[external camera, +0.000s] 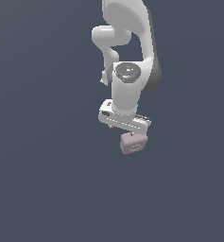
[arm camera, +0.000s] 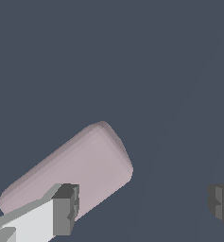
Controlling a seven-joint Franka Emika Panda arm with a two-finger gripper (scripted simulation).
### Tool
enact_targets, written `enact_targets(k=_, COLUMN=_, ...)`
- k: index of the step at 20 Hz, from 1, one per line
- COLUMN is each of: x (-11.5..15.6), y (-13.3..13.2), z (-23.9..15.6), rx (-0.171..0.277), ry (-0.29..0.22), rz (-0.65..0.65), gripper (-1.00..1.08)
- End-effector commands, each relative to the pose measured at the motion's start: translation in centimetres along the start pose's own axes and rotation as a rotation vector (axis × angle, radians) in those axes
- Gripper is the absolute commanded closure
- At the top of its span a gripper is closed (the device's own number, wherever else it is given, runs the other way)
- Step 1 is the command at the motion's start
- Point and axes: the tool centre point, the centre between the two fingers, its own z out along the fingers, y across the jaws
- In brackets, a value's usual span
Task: Pick up the object and move it to a goal position.
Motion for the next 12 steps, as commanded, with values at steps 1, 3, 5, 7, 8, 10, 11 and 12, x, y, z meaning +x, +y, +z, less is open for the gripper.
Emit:
enact_targets(k=1, x=-0.1, y=-0.4, z=0.1, rx=0.000, ry=0.002, rz=0.061, gripper=-0.92)
enact_targets(k=3, x=-0.1, y=-0.7, z=0.1, rx=0.000, ry=0.003, rz=0.109, gripper=-0.92)
enact_targets(k=5, x=-0.2, y=-1.0, z=0.2, rx=0.000, ry=0.005, rz=0.156, gripper=-0.92)
enact_targets(k=7, x=-0.2, y=-1.3, z=0.2, rx=0.000, ry=0.006, rz=0.204, gripper=-0.92)
enact_targets(k=8, x=-0.3, y=-1.5, z=0.2, rx=0.000, ry=0.007, rz=0.228, gripper=-0.92)
enact_targets(k=10, x=-0.3, y=-1.8, z=0.3, rx=0.001, ry=0.008, rz=0.275, gripper=-0.92)
enact_targets(k=11, x=-0.4, y=-2.0, z=0.3, rx=0.001, ry=0.009, rz=0.299, gripper=-0.92)
enact_targets(k=12, x=-0.4, y=-2.1, z=0.3, rx=0.001, ry=0.010, rz=0.323, gripper=-0.92)
